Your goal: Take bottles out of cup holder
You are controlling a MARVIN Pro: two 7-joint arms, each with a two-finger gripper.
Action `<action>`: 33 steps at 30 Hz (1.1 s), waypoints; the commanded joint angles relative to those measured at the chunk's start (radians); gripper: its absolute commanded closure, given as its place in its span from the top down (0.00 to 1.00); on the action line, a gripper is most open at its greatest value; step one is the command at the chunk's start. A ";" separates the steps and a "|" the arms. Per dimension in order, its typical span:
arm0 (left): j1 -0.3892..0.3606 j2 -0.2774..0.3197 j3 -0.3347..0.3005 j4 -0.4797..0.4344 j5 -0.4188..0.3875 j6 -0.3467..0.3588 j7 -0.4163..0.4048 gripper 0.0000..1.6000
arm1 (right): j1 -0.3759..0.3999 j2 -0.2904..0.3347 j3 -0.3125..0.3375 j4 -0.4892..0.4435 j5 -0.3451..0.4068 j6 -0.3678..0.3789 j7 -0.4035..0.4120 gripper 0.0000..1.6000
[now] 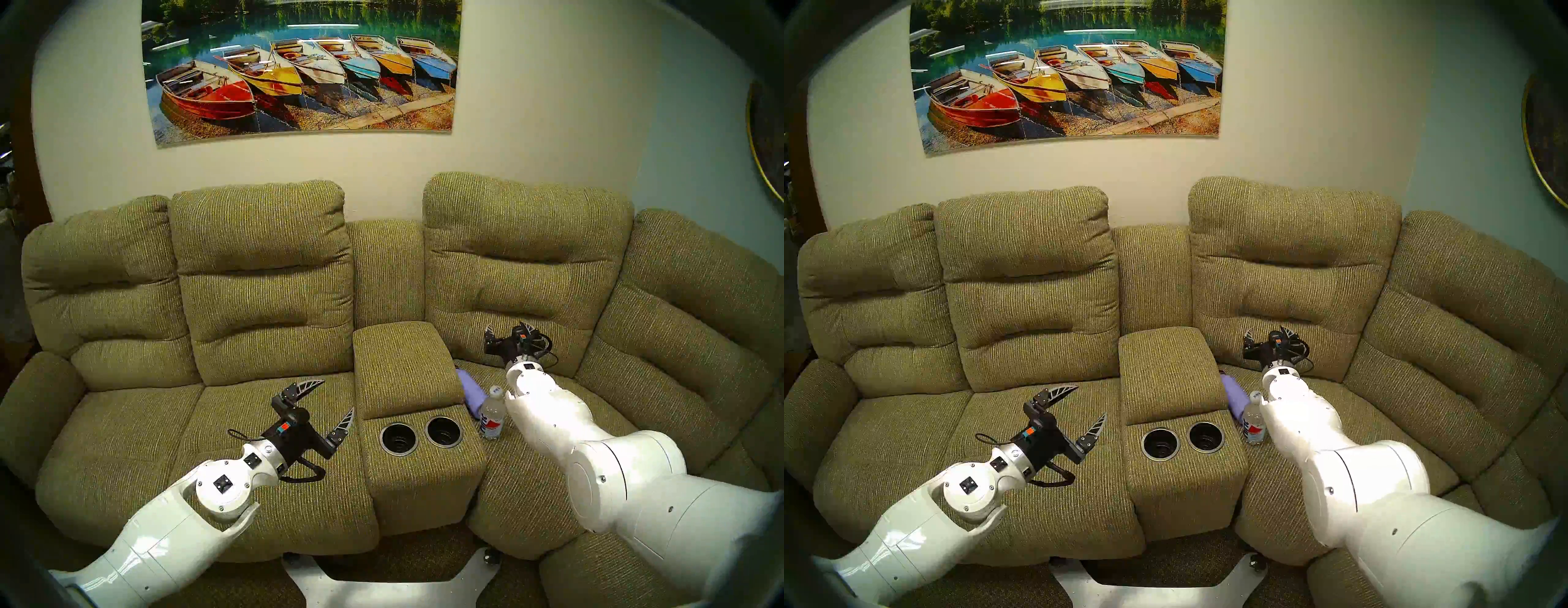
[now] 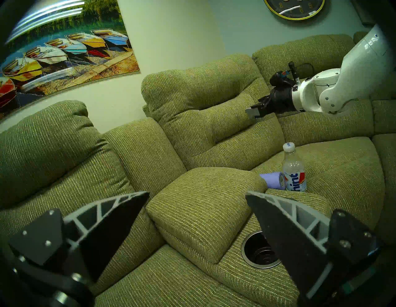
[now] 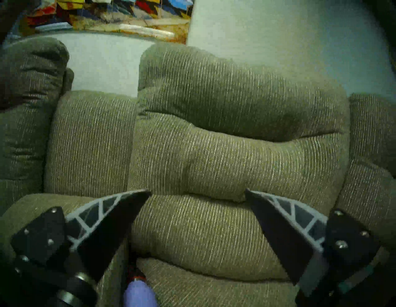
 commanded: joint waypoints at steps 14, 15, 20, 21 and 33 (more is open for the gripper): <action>-0.006 -0.001 0.003 -0.013 -0.001 -0.006 0.001 1.00 | -0.262 0.011 0.015 -0.227 0.029 -0.192 0.082 1.00; -0.006 -0.001 0.003 -0.012 0.000 -0.005 0.001 1.00 | -0.270 0.012 0.016 -0.238 0.029 -0.202 0.082 1.00; -0.007 -0.001 0.004 -0.011 0.000 -0.005 0.002 1.00 | -0.309 0.022 0.021 -0.298 0.032 -0.241 0.092 1.00; -0.007 -0.001 0.004 -0.011 -0.001 -0.005 0.002 1.00 | -0.317 0.024 0.022 -0.308 0.032 -0.246 0.093 1.00; -0.009 0.000 0.007 -0.011 -0.001 -0.005 0.004 1.00 | -0.452 0.030 0.029 -0.460 0.047 -0.299 0.127 1.00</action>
